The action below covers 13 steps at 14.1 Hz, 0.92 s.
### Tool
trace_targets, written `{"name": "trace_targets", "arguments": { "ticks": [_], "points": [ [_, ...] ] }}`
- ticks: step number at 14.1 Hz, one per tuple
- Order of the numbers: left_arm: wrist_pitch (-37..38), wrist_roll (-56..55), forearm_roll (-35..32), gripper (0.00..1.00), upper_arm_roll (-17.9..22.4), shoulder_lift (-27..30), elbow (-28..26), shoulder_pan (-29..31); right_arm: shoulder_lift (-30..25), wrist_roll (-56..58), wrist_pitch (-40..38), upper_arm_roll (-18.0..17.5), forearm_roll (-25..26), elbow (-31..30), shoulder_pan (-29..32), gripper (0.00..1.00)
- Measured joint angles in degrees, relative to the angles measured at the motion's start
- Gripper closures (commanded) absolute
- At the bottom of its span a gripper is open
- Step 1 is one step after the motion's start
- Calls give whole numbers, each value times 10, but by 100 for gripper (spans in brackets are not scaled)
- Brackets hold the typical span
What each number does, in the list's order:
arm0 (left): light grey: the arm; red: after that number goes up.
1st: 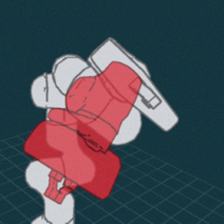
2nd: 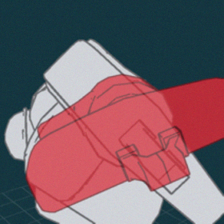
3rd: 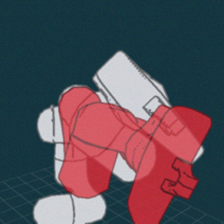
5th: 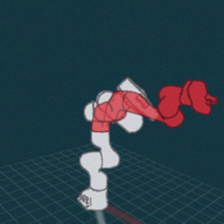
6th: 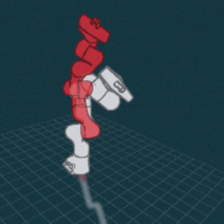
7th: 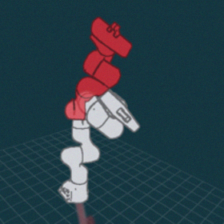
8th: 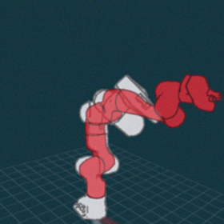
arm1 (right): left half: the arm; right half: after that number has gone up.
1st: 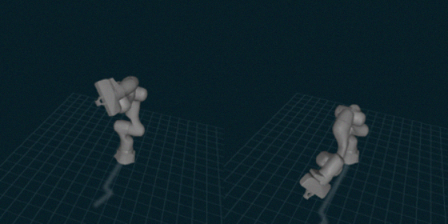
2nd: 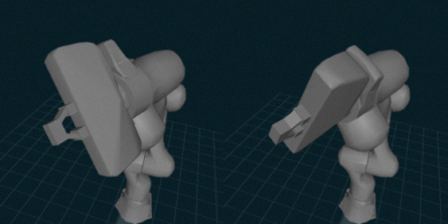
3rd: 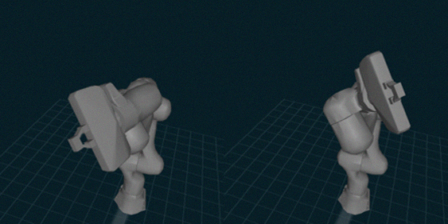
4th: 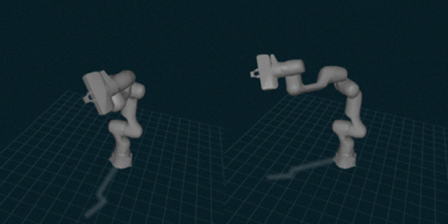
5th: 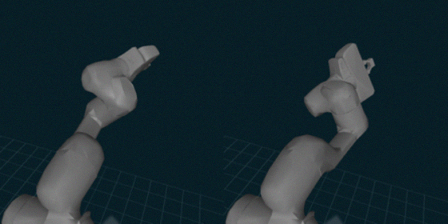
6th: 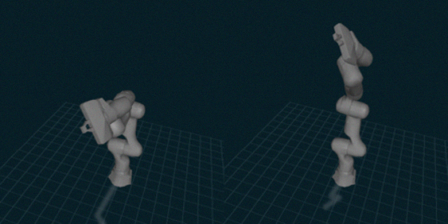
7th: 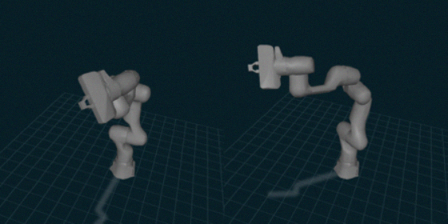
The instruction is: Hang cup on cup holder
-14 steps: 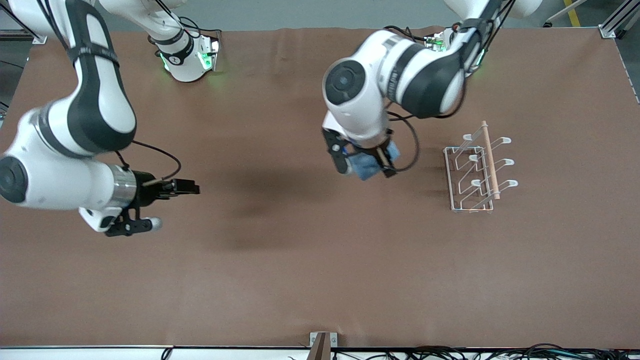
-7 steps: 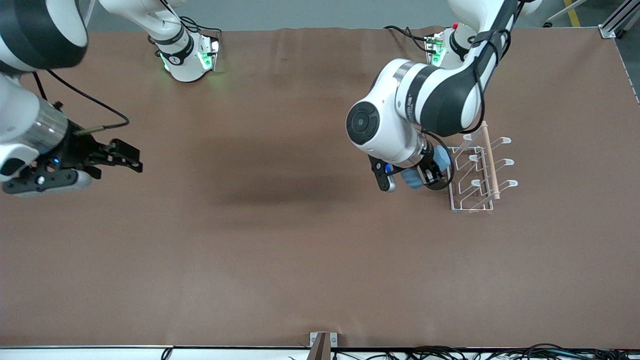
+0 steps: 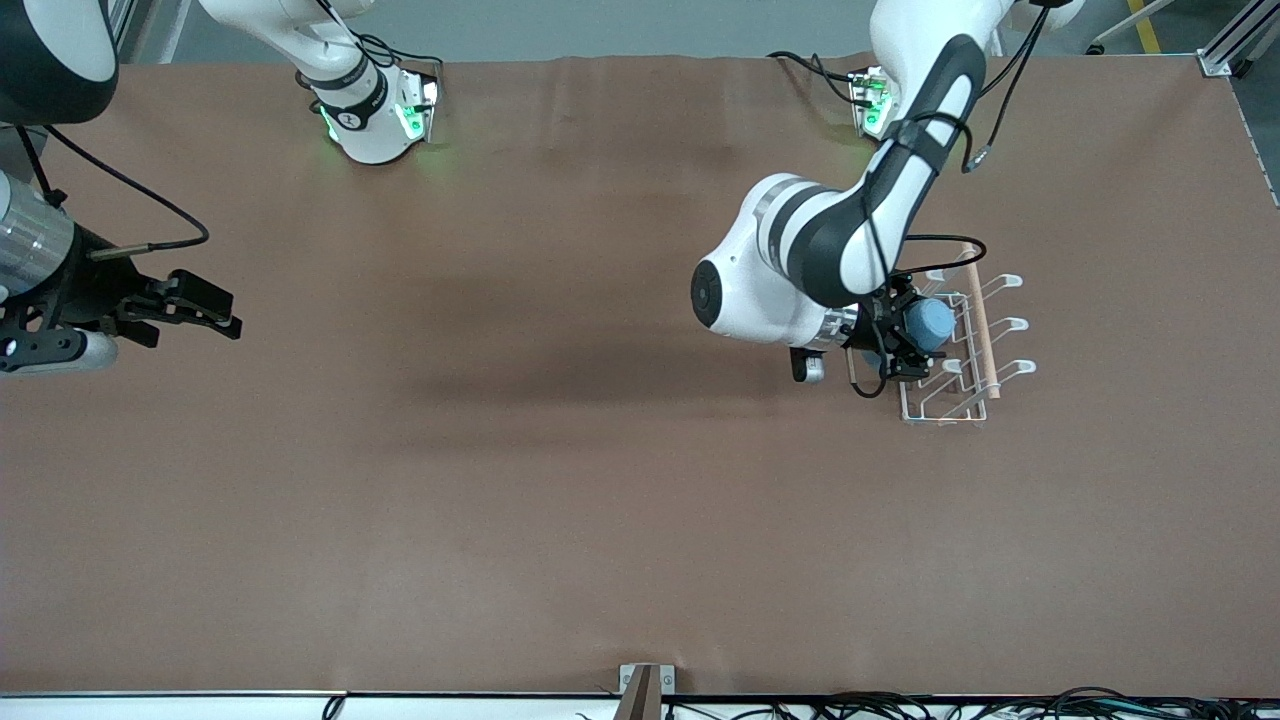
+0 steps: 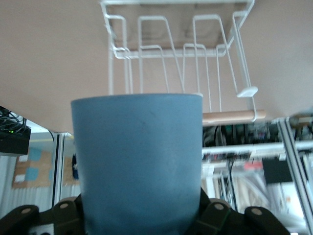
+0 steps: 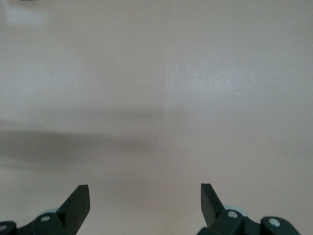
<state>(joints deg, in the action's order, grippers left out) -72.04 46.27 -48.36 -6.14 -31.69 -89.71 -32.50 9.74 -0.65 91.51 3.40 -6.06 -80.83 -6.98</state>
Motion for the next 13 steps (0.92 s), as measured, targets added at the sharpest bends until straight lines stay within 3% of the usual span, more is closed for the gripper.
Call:
{"name": "trace_targets", "arguments": {
  "ticks": [5, 9, 13],
  "points": [
    [1, 0, -48, 56, 1, 24, -84, 2, -1, 9, 7, -2, 39, 3, 3, 0],
    [-4, -4, -72, 56, 2, 30, -103, 36, -4, 12, 7, -71, 43, 4, 63, 0],
    [-14, -58, -75, 56, -1, 23, -113, 39, -18, 12, 0, -88, 45, 0, 74, 0]
  ]
}}
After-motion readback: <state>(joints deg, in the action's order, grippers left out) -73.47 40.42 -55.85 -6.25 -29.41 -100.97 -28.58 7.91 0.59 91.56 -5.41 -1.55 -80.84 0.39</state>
